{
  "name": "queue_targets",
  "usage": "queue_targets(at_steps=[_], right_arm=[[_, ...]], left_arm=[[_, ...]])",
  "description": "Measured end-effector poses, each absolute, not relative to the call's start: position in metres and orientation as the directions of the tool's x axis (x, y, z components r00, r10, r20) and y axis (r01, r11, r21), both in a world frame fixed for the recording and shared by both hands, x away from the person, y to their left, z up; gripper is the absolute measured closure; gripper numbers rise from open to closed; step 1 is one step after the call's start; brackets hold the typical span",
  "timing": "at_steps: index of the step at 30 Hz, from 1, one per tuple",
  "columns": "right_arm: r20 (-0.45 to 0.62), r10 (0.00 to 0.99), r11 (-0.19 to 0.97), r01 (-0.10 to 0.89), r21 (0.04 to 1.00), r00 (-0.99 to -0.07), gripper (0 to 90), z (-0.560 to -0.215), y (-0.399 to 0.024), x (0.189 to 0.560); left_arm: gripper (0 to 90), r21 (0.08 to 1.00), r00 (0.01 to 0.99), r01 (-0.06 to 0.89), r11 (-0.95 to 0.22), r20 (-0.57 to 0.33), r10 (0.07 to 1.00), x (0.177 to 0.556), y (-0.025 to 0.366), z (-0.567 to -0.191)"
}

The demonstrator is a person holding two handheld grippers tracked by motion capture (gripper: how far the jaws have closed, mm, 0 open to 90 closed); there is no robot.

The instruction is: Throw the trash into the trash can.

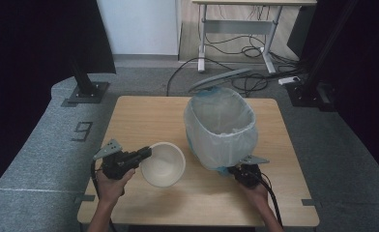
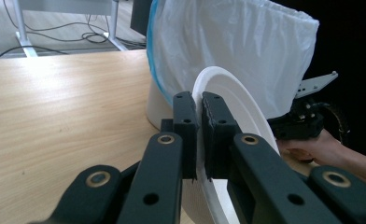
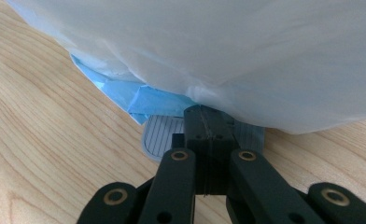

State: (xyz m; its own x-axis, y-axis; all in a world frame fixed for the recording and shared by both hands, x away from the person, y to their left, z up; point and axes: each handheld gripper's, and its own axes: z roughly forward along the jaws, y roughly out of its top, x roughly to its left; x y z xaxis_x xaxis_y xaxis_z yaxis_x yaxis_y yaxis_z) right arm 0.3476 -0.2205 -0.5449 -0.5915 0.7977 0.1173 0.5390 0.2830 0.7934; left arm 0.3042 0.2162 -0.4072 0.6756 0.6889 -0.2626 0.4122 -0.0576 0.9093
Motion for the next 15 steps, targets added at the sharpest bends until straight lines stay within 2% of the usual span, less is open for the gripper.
queue_targets(at_steps=[15], right_arm=[[0.12,0.799,0.28,0.541,0.793,-0.589,89.8,-0.545,-0.22,0.347]], left_arm=[[85.4,0.921,0.703,0.385,-0.059,-0.251,0.665,0.305,0.209,-0.379]])
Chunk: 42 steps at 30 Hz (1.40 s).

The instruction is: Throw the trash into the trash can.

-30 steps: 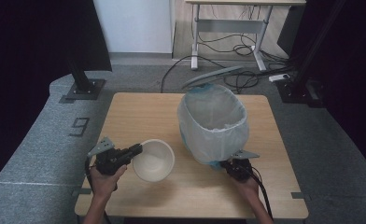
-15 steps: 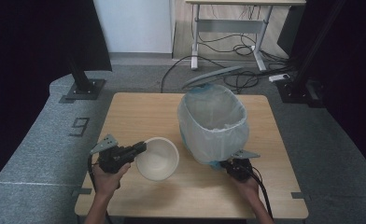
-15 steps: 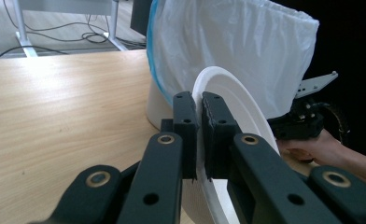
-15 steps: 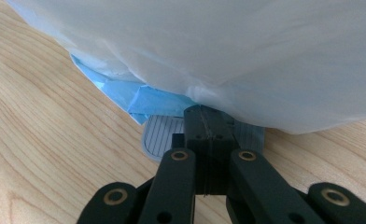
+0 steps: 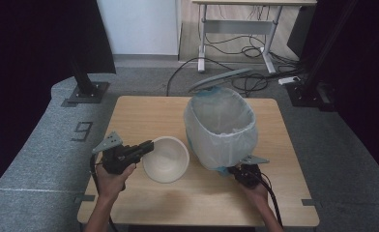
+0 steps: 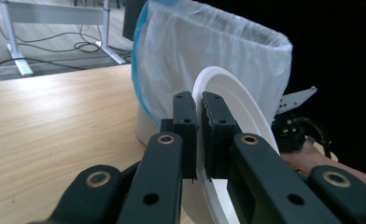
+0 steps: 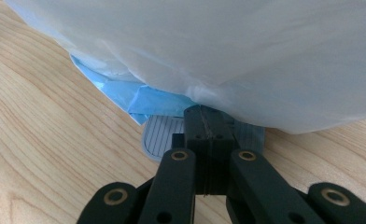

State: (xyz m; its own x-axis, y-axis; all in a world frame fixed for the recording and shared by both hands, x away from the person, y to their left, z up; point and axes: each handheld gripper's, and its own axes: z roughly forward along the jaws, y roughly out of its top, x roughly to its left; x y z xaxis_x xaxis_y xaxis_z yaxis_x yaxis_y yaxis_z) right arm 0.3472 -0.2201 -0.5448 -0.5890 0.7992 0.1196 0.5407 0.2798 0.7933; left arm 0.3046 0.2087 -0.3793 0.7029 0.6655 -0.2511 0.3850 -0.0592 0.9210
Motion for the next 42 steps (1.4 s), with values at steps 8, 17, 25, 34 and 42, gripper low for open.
queue_targets(at_steps=[8,17,25,34,42], right_arm=[[0.12,0.799,0.28,0.542,0.793,-0.589,89.8,-0.545,-0.22,0.347],[0.119,0.799,0.282,0.541,0.792,-0.59,89.8,-0.545,-0.22,0.347],[0.116,0.799,0.284,0.541,0.791,-0.59,89.9,-0.544,-0.22,0.347],[0.122,0.797,0.283,0.544,0.79,-0.592,89.8,-0.544,-0.221,0.348],[0.123,0.797,0.281,0.544,0.791,-0.591,89.8,-0.544,-0.221,0.348]], left_arm=[[85.4,0.932,0.728,0.355,-0.075,-0.225,0.648,0.303,0.203,-0.362],[85.4,0.943,0.744,0.323,-0.076,-0.203,0.637,0.306,0.198,-0.339],[85.4,0.949,0.753,0.306,-0.079,-0.191,0.63,0.311,0.191,-0.326],[85.4,0.952,0.753,0.297,-0.069,-0.189,0.63,0.318,0.185,-0.316],[85.4,0.953,0.755,0.292,-0.08,-0.178,0.632,0.324,0.176,-0.31]])
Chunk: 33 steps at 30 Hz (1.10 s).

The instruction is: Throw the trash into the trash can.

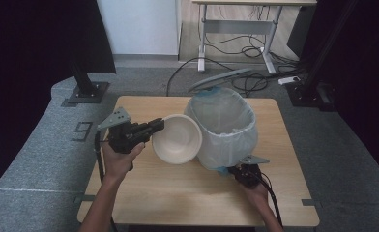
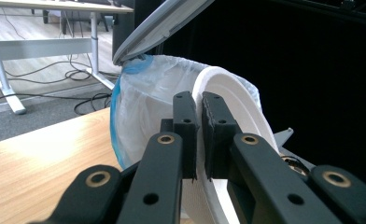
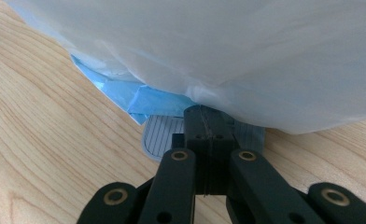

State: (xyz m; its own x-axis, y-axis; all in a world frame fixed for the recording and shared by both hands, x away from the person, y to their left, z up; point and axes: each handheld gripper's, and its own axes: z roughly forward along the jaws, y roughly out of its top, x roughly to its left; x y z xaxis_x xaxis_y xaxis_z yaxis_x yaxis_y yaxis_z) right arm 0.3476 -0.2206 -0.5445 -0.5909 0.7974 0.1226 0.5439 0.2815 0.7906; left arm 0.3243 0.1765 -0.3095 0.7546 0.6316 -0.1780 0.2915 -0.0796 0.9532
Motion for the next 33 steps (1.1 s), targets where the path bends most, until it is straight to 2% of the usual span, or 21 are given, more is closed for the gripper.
queue_targets(at_steps=[33], right_arm=[[0.127,0.795,0.279,0.543,0.792,-0.593,89.8,-0.545,-0.221,0.348]], left_arm=[[85.5,0.953,0.771,0.282,-0.108,-0.159,0.617,0.342,0.146,-0.288]])
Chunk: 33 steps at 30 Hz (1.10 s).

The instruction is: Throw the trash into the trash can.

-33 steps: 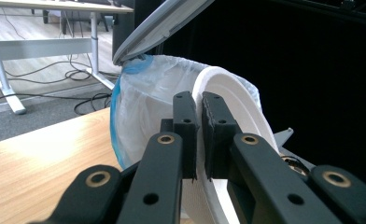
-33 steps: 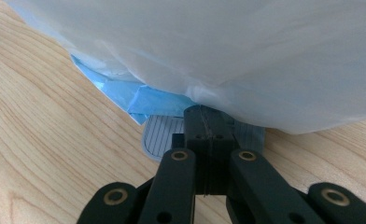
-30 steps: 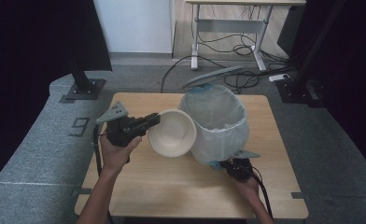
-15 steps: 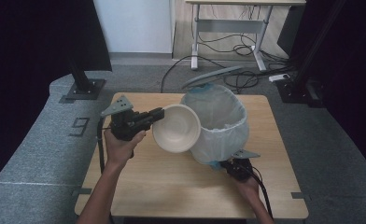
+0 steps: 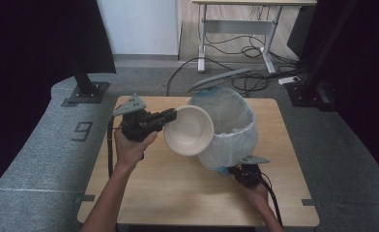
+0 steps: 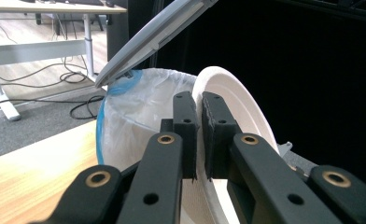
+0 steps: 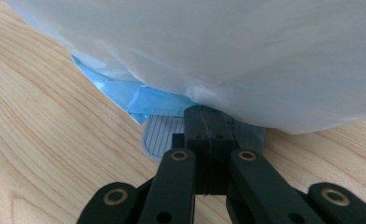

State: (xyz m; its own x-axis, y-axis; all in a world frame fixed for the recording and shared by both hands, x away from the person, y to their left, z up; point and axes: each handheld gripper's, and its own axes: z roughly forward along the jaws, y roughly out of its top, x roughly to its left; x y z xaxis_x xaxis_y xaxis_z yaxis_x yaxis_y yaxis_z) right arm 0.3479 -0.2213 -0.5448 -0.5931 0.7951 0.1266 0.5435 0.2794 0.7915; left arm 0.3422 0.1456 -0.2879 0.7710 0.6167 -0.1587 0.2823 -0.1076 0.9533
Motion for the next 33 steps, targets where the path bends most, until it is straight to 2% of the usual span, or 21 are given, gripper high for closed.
queue_targets(at_steps=[33], right_arm=[[0.126,0.793,0.282,0.543,0.791,-0.596,89.8,-0.545,-0.222,0.348]], left_arm=[[85.5,0.957,0.77,0.279,-0.083,-0.172,0.614,0.366,0.12,-0.271]])
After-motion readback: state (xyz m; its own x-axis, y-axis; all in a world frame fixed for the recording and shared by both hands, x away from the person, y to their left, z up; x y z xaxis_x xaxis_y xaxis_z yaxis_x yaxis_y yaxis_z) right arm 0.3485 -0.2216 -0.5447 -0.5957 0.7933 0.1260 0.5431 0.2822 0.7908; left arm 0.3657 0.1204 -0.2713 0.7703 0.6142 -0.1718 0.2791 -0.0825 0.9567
